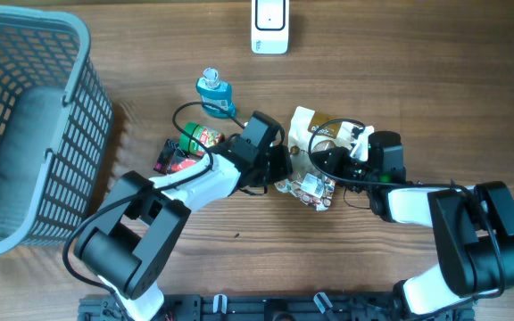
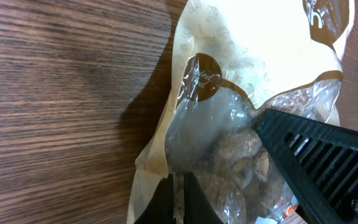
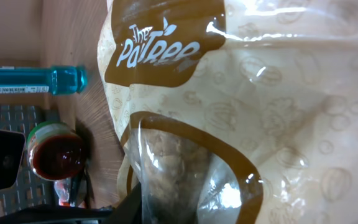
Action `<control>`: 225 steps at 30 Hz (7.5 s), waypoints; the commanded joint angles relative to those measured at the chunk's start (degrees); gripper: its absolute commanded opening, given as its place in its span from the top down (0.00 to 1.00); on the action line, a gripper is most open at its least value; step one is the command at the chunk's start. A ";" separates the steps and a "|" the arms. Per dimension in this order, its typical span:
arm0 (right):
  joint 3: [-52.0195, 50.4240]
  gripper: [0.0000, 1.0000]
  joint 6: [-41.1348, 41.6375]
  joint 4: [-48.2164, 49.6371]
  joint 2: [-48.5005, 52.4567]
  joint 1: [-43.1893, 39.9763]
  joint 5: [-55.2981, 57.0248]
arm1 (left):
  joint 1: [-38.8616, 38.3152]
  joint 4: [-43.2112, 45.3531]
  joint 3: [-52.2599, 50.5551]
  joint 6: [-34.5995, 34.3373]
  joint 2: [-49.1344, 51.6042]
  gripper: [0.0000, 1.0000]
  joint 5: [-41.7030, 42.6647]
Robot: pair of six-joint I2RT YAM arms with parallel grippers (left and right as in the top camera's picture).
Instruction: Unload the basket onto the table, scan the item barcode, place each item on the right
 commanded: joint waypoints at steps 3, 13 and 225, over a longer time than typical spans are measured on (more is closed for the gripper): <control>-1.18 0.78 -2.56 0.50 -1.27 -0.68 4.70 | 1.05 -3.06 -3.02 1.60 2.40 0.96 -5.77; -1.18 0.76 -8.41 -7.87 -11.32 -1.86 14.93 | 1.05 -3.08 -3.02 4.20 0.11 0.96 -6.40; 33.16 0.67 -9.70 -56.04 -0.92 -35.78 67.56 | 9.62 -36.50 10.36 29.59 -39.23 0.00 -35.60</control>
